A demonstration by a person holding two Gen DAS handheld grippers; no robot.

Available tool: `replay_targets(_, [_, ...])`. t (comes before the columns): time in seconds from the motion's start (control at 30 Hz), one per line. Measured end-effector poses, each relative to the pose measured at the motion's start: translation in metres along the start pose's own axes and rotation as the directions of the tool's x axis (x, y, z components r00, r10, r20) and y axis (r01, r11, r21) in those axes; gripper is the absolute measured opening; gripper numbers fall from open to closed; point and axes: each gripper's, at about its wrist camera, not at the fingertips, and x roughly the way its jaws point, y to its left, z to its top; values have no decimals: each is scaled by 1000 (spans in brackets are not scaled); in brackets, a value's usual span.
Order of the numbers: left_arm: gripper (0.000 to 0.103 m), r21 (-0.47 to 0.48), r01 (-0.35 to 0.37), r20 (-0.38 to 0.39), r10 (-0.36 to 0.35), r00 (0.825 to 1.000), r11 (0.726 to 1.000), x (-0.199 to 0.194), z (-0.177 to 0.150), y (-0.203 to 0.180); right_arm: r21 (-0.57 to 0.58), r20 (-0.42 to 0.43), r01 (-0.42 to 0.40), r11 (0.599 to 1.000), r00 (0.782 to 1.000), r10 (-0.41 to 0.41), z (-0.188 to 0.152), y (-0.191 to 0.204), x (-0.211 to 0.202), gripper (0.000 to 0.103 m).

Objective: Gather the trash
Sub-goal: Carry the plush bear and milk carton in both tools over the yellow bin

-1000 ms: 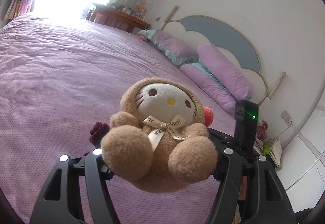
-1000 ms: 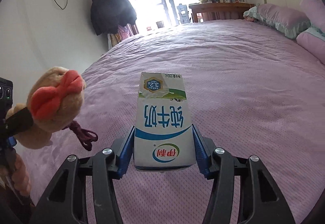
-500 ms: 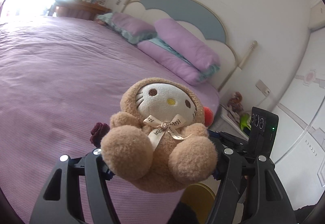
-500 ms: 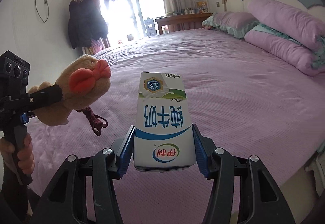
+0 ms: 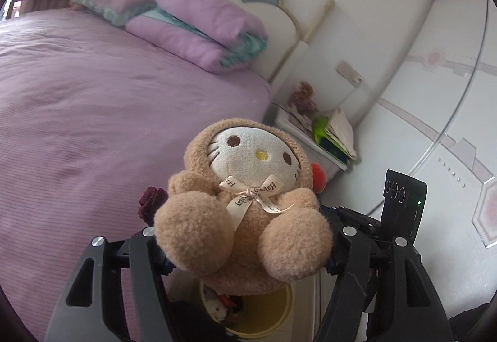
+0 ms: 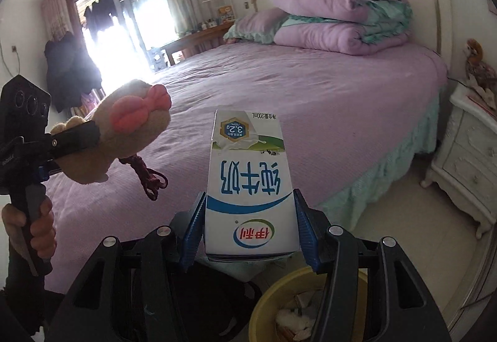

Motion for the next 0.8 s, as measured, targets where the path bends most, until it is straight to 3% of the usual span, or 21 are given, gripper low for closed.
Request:
replay_targets(0.17, [66,7,82,-94,-81,992,997,53,-19,-27,81,0,75,994,997,-75,-27,-39,-26,52])
replay_targets(0.4, [66,-3,132,-220,-129,967,991,115,-49,-47,161,-91,160,974,985,-147,-72,-82,-27,52])
replay_targets(0.8, [66,-50,140,-443,-148,884,989,193,-117,-42,306,-219,259,916,956,-197,-145,-142,-18,52])
